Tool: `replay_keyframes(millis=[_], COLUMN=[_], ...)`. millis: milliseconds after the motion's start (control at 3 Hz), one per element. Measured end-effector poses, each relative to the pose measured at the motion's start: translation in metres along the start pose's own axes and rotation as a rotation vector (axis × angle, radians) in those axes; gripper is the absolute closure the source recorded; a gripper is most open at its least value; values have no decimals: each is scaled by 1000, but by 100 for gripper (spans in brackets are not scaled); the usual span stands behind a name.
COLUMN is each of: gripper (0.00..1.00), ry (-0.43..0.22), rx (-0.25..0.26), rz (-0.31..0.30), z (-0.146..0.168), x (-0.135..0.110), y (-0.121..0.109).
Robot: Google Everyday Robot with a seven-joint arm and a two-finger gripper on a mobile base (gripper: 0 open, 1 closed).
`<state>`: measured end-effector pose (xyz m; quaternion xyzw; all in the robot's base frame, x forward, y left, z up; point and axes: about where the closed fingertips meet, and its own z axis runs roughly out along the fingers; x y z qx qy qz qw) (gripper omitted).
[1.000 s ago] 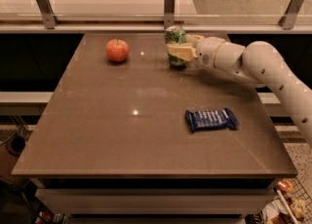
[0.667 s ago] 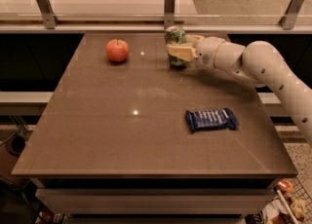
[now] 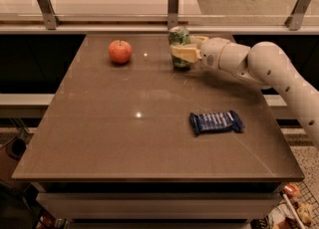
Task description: Place green can upright
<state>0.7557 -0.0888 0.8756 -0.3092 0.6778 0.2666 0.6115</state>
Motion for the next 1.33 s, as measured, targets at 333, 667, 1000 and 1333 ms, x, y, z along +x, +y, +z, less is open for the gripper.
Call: replay_keyframes(millis=[333, 667, 1000, 1333], gripper=[38, 14, 0, 0], ry=[0, 0, 0, 0], rx=[0, 0, -5, -5], rz=[0, 0, 0, 0], z=[0, 0, 2, 2], x=[0, 0, 0, 0], y=[0, 0, 2, 2])
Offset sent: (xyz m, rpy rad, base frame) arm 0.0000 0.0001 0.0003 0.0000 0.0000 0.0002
